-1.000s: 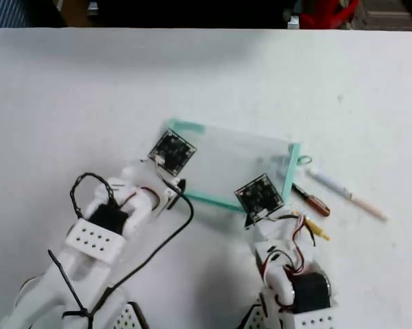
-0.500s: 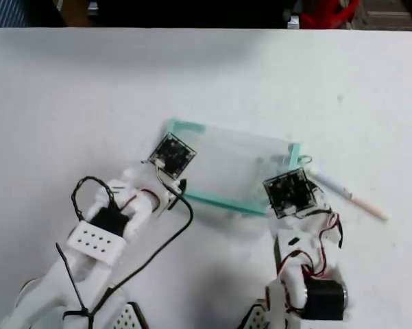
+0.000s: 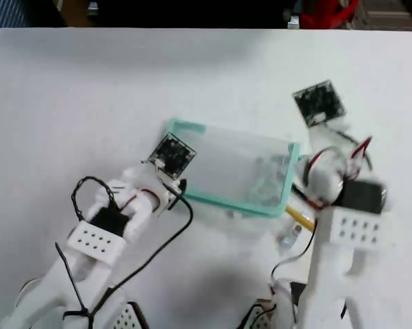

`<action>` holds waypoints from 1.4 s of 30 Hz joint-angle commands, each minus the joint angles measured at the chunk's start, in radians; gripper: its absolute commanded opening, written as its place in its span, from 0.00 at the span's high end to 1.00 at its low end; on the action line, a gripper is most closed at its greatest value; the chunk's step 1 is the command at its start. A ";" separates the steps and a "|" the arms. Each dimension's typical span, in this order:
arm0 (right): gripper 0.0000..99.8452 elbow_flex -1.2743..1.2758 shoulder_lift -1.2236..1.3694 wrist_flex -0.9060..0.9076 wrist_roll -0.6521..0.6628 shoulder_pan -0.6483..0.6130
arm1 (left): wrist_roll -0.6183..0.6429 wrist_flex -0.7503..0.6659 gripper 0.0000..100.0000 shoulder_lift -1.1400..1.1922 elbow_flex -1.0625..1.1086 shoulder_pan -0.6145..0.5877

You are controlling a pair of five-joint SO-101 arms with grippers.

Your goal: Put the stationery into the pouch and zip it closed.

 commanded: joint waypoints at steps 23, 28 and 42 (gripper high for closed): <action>0.69 -0.193 0.716 -0.272 0.647 0.096 | -0.009 -0.025 0.80 -0.028 -0.005 -0.007; 0.69 -0.321 0.822 -0.120 0.647 0.033 | -0.009 -0.026 0.80 -0.025 -0.008 -0.041; 0.84 -0.486 1.082 -0.191 0.638 -0.022 | -0.008 -0.043 0.80 -0.022 -0.005 -0.036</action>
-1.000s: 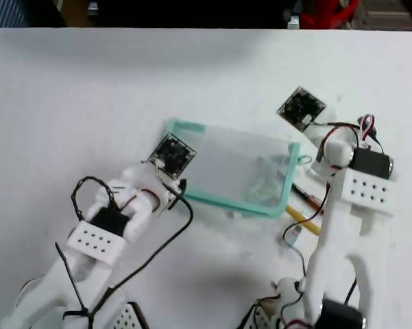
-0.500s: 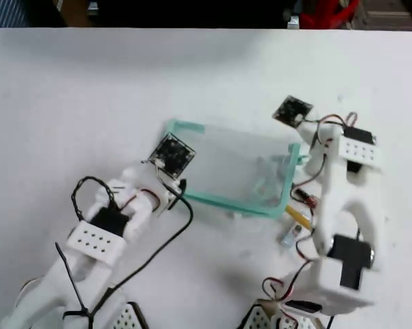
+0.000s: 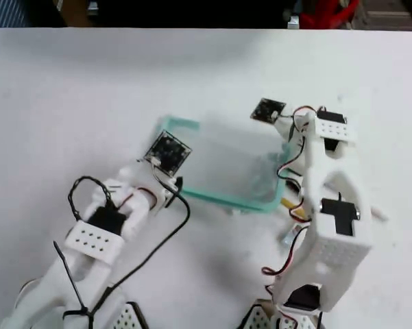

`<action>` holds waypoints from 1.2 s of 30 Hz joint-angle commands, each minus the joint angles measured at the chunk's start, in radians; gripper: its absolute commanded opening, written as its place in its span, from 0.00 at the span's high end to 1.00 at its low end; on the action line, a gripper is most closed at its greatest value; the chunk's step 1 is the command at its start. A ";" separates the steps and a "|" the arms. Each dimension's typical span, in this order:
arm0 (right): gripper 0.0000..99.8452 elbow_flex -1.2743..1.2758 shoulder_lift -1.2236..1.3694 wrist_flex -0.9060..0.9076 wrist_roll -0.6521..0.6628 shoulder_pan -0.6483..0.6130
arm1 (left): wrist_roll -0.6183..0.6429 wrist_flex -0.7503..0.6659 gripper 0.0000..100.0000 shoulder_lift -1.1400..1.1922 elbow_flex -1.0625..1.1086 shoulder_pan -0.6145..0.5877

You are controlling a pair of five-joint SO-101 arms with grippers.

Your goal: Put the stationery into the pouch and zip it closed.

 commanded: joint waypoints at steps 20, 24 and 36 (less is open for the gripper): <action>0.98 -0.298 -0.444 0.374 -0.327 -0.208 | 0.101 0.371 0.72 -0.030 -0.222 0.090; 0.98 -0.410 -0.483 0.516 -0.514 -0.254 | 0.103 0.417 0.72 -0.136 -0.213 0.111; 0.98 -0.532 -0.526 0.642 -0.736 -0.479 | 0.178 0.433 0.72 -0.897 0.057 0.160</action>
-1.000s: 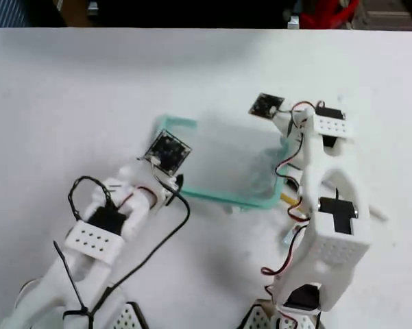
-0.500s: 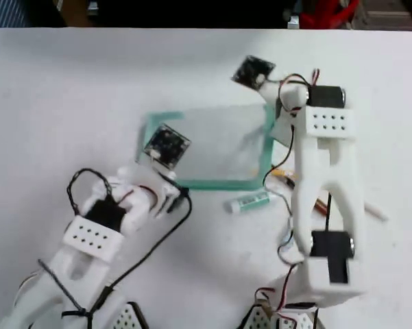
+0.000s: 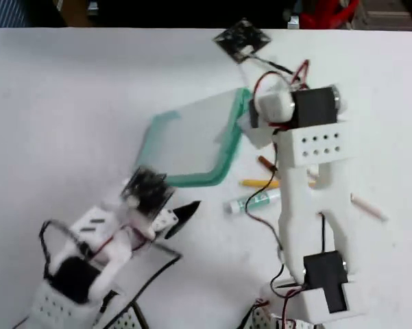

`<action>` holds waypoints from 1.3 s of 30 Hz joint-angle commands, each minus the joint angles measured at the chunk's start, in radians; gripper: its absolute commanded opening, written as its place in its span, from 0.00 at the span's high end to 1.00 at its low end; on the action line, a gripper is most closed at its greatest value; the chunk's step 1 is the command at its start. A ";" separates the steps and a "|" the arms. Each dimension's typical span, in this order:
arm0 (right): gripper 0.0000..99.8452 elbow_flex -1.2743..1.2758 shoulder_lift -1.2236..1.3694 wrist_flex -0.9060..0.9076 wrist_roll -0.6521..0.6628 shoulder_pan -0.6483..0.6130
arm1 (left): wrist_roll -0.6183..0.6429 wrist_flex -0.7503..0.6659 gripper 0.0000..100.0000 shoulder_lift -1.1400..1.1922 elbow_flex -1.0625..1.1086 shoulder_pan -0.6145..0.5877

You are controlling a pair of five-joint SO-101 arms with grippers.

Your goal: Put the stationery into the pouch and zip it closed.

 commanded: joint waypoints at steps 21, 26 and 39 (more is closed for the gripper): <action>0.98 0.126 -0.341 0.010 -0.150 -0.174 | 0.058 -0.404 0.85 0.033 0.164 -0.145; 0.98 0.078 -0.372 0.010 -0.232 -0.179 | 0.064 -0.348 0.89 0.033 0.095 -0.143; 0.98 -0.035 -0.285 0.005 -0.284 -0.277 | 0.060 -0.141 0.98 0.038 -0.064 -0.012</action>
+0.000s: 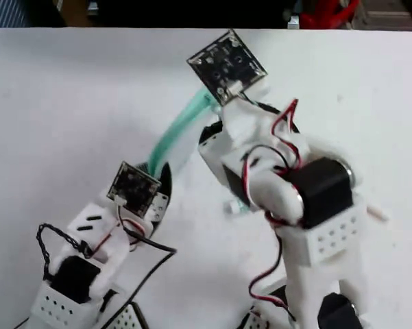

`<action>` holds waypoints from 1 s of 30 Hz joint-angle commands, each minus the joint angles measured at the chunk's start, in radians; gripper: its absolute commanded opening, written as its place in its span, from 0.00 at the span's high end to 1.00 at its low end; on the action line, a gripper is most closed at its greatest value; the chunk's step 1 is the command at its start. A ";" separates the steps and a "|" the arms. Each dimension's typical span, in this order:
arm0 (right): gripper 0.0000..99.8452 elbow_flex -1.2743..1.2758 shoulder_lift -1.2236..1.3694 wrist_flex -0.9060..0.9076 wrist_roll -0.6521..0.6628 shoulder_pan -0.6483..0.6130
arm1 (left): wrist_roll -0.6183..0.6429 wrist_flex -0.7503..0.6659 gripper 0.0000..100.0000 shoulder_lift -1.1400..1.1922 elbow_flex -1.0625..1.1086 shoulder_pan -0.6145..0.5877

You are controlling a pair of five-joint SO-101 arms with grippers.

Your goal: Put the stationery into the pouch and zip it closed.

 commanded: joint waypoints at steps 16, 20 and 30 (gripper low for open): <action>0.82 0.014 0.019 -0.067 -0.005 0.051 | 0.107 -0.035 0.98 0.012 -0.032 -0.131; 0.75 0.138 0.019 -0.197 0.044 0.050 | 0.103 -0.035 0.98 0.012 -0.025 -0.114; 0.77 0.244 0.021 -0.400 0.074 -0.036 | 0.101 -0.034 0.98 0.012 -0.021 -0.116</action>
